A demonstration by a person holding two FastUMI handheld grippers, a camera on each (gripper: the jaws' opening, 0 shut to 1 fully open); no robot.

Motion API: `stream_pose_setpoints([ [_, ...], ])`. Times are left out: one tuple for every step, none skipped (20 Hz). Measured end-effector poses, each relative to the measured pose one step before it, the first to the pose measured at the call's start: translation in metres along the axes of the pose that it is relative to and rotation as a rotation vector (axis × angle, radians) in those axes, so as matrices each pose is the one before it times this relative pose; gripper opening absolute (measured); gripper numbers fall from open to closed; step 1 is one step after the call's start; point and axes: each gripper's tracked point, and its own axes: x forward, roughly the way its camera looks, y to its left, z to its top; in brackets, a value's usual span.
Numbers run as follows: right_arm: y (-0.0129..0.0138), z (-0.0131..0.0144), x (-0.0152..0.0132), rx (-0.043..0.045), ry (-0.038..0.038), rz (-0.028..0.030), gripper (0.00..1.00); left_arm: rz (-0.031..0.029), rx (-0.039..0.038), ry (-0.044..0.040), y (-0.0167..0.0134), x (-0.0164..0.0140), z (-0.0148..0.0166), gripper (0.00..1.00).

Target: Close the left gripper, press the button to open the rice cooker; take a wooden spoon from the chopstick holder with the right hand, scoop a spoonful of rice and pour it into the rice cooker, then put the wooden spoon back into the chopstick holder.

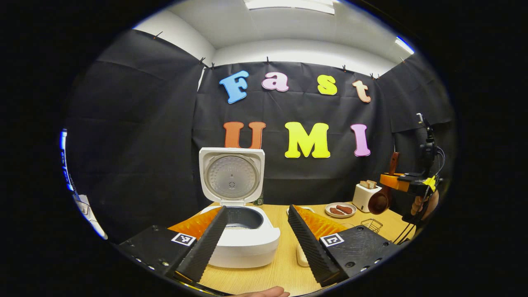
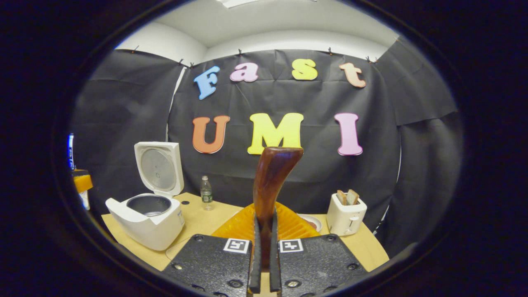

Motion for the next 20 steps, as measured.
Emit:
stream_pose_setpoints([
  [-0.00962,-0.00437,-0.0023,0.012,0.00172,-0.01761,0.13,-0.00095,0.00532,0.00222,-0.00287,0.00252,-0.00329,0.94],
  [-0.00915,-0.00345,-0.00055,0.01215,0.00049,-0.02209,0.13,-0.00225,0.00333,0.0008,-0.00198,0.00204,-0.00116,0.94],
  [-0.0087,-0.00358,0.00025,0.01306,0.00318,-0.01809,0.13,-0.00412,0.00348,0.00254,-0.00242,0.00243,-0.00266,0.94],
  [-0.00586,-0.00608,0.00164,-0.00128,0.00864,-0.01301,0.14,-0.00431,0.00456,0.00105,-0.00248,0.00168,-0.00147,0.94],
  [-0.00581,-0.00652,0.00182,-0.00305,0.01181,-0.0082,0.14,0.00002,0.00555,0.00205,-0.00121,0.00054,-0.00088,0.94],
  [-0.00272,-0.00508,0.00302,0.00499,0.01218,0.00131,0.14,0.00156,0.00624,-0.00219,-0.00075,0.00075,0.00025,0.94],
  [-0.0015,-0.00449,0.00225,0.00844,0.01048,0.00843,0.14,0.00109,0.00465,-0.00097,-0.00194,0.00086,-0.00053,0.94],
  [-0.0029,-0.00505,0.0038,0.01173,0.01142,0.00425,0.14,-0.0001,0.00214,0.00183,-0.00146,0.00068,-0.0006,0.94],
  [-0.00343,-0.00346,0.00386,0.014,0.00651,0.00172,0.14,-0.00242,0.00131,0.00382,-0.00262,0.0004,-0.00138,0.94],
  [-0.00376,-0.0041,0.00444,0.01445,0.00762,-0.00435,0.14,-0.00352,0.00185,0.00269,-0.00296,0.00063,0.00038,0.94],
  [-0.00517,-0.0039,0.00504,0.01295,0.00828,-0.00861,0.14,-0.00084,0.00378,0.00205,-0.00144,0.00109,0.00036,0.94],
  [-0.0055,-0.00553,0.00511,0.00913,0.01062,-0.00909,0.14,0.0011,0.00601,0.0003,-0.00149,0.00001,-0.0001,0.94],
  [-0.00487,-0.00468,0.00546,0.01047,0.01163,-0.00968,0.14,0.00245,0.00767,-0.00178,0.00079,0.00012,0.00121,0.94],
  [-0.00458,-0.0048,0.00467,0.00825,0.01382,-0.00743,0.14,0.00458,0.00602,-0.00067,-0.00027,0.00101,0.00081,0.94],
  [-0.00229,-0.00546,0.00479,0.00869,0.01546,-0.00286,0.16,0.00116,0.00352,-0.00154,-0.00234,0.00075,0.00104,0.94],
  [-0.00186,-0.00574,0.00437,0.00868,0.01728,-0.00132,0.16,-0.00108,0.001,0.00001,-0.00124,0.00034,0.00073,0.94],
  [-0.0006,-0.00324,0.0007,0.00491,0.01206,0.00475,0.17,-0.00142,-0.00095,0.00178,-0.00169,0.00179,0.00166,0.94],
  [0.00037,-0.00153,0.0016,0.00422,0.00859,0.00548,0.18,-0.00184,-0.00106,0.00365,-0.00251,0.00107,0.0008,0.94],
  [-0.00047,0.00019,0.00072,0.00076,0.00503,0.00073,0.2,-0.0016,-0.00063,0.00107,-0.00113,0.00005,-0.00005,0.94],
  [-0.00268,0.00059,0.00139,0.00004,0.00132,-0.00358,0.23,-0.00154,0.00131,0.00437,-0.00167,0.00189,-0.00014,0.94],
])
